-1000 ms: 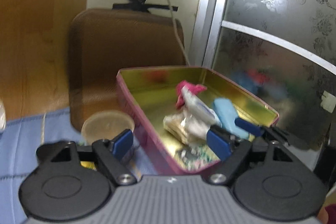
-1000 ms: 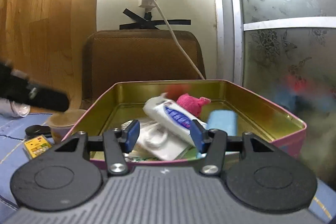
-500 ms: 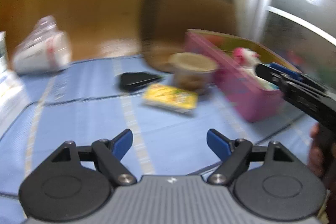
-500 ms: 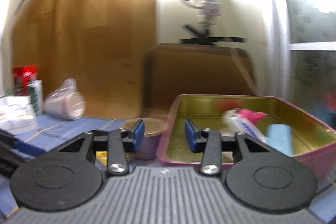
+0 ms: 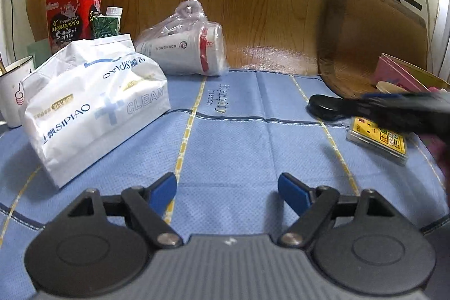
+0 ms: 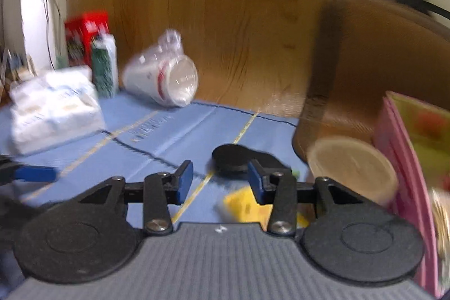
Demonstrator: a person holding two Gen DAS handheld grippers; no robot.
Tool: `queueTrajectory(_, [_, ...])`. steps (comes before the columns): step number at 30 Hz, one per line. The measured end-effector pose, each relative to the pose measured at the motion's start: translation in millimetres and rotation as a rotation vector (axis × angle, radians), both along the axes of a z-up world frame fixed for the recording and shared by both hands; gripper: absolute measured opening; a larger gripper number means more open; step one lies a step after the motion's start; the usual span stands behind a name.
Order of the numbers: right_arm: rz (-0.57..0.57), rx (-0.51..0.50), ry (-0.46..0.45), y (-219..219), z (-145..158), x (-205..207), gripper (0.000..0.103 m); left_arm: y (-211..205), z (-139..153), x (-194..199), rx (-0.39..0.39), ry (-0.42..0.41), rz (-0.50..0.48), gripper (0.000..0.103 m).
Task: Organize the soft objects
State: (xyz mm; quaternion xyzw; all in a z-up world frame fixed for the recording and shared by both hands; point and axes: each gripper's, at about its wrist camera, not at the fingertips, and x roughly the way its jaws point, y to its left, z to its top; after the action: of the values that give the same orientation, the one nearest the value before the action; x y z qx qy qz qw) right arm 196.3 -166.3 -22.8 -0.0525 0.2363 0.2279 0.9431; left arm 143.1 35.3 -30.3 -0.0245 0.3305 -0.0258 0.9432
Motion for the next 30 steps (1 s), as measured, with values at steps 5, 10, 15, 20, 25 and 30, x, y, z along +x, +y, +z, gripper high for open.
queueTrajectory(5, [0.006,-0.201,0.085,27,-6,58,0.076,3,1,-1,-0.012,-0.003,-0.001,0.082])
queueTrajectory(10, [0.038,-0.224,0.157,24,-7,70,0.073,4,0,-2,-0.036,-0.007,-0.003,0.083])
queueTrajectory(15, [0.085,-0.287,0.087,31,-8,40,0.050,6,0,-2,-0.050,-0.009,-0.004,0.083])
queueTrajectory(20, [0.111,-0.309,0.012,37,-15,16,0.049,6,1,-2,-0.049,-0.008,-0.003,0.083])
queueTrajectory(25, [0.163,-0.250,0.049,31,-9,10,0.050,6,1,-3,-0.052,-0.009,-0.001,0.085])
queueTrajectory(30, [0.083,-0.074,0.172,20,9,37,0.050,8,1,-3,-0.064,-0.008,0.004,0.088])
